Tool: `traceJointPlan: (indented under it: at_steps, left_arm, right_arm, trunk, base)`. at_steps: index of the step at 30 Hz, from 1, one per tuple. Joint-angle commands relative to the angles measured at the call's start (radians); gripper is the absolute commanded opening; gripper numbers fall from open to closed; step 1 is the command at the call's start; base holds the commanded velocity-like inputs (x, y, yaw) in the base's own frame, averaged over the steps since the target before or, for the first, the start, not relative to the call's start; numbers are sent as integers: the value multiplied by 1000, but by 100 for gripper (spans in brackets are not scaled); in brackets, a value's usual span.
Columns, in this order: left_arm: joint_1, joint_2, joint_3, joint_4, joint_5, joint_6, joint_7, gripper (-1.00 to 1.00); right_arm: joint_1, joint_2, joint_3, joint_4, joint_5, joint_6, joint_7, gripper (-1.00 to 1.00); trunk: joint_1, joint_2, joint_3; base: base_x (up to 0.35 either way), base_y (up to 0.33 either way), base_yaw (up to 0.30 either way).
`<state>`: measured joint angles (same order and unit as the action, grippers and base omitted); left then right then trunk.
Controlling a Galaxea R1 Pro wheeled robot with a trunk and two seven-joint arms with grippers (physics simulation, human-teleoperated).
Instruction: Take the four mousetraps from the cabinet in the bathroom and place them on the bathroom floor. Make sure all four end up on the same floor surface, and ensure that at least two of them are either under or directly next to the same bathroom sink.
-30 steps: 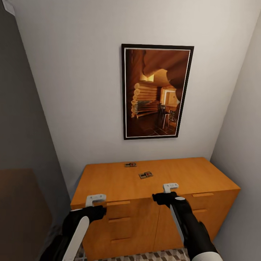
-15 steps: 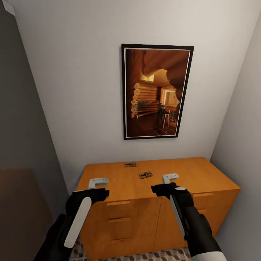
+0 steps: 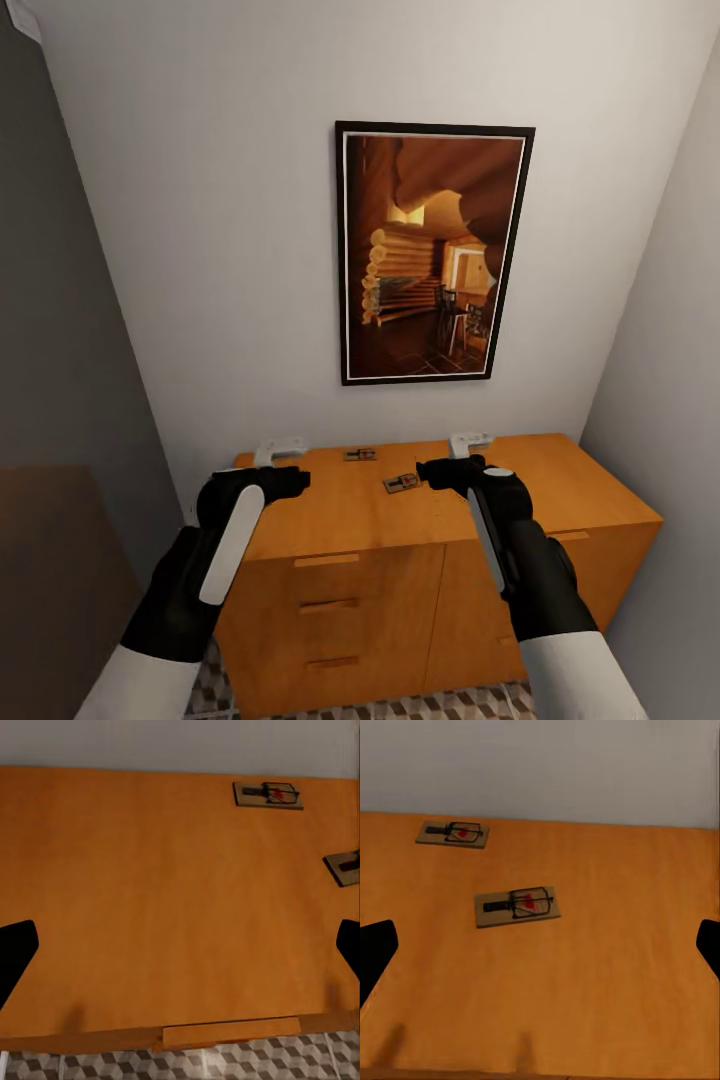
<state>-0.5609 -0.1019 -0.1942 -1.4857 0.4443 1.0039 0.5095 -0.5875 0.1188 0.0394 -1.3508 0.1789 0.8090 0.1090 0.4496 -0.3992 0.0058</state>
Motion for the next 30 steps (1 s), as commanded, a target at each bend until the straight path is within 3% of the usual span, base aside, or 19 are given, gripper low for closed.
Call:
traceJointPlan:
  at_steps: [1, 5, 12, 23, 30]
  left_arm:
    - [-14, -5, -1, 19, 10, 2, 10, 100]
    - [-72, -26, -1, 128, 10, -2, 11, 100]
    - [-102, -37, -1, 219, 12, -11, 5, 100]
    - [-107, -42, -2, 245, 16, -24, 2, 100]
    - [-108, -43, -8, 293, 17, -79, 0, 100]
  right_arm:
    - [-12, 0, -1, 0, 10, 5, 9, 100]
    - [-50, 1, -1, 3, 8, 9, 11, 100]
    - [-67, 0, -2, 5, 7, 24, 15, 100]
    - [-72, 1, -1, 9, 9, 27, 14, 100]
    - [-72, 0, 0, 10, 8, 29, 13, 100]
  trunk:
    - [0, -1, -1]
    - [0, -1, -1]
    - [0, -1, -1]
    - [0, -1, -1]
    - [0, -1, -1]
  base:
    - [0, 0, 0]
    - [0, 0, 0]
    - [0, 0, 0]
    - [0, 0, 0]
    - [0, 0, 0]
